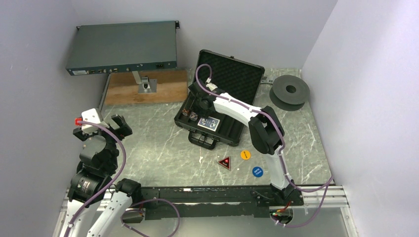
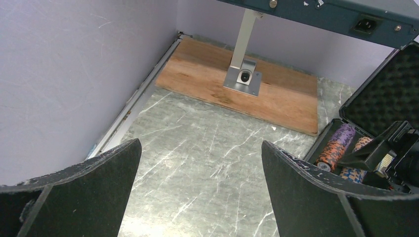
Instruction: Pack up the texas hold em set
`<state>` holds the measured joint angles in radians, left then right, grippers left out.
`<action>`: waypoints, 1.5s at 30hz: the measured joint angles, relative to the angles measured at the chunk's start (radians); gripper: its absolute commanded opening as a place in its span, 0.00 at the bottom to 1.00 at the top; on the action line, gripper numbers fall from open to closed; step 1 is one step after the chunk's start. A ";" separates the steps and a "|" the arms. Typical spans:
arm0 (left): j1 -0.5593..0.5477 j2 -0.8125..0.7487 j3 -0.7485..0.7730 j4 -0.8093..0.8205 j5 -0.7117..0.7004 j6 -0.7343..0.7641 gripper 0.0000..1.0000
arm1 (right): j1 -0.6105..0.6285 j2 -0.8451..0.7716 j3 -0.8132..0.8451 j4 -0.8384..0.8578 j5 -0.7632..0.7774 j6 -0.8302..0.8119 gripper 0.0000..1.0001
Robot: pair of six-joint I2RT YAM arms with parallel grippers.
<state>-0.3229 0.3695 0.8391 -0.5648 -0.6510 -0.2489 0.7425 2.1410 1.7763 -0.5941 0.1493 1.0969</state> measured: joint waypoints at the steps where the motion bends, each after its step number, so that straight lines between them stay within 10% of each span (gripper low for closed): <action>1: 0.000 0.000 0.000 0.000 0.000 0.000 0.98 | 0.000 -0.002 -0.002 0.002 0.003 -0.002 0.71; 18: 0.000 0.009 0.000 0.000 0.000 0.000 0.98 | -0.003 -0.204 -0.068 0.068 0.085 -0.209 0.62; 30: 0.000 0.021 0.000 0.000 -0.001 0.000 0.98 | 0.036 -0.204 -0.107 0.148 -0.005 -0.518 0.19; 45: 0.006 0.026 -0.001 0.001 -0.002 0.001 0.98 | 0.052 -0.121 -0.152 0.141 -0.212 -0.695 0.05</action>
<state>-0.3172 0.3954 0.8379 -0.5640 -0.6525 -0.2481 0.7944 2.0201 1.6241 -0.4534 -0.0631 0.4023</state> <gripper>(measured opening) 0.983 0.067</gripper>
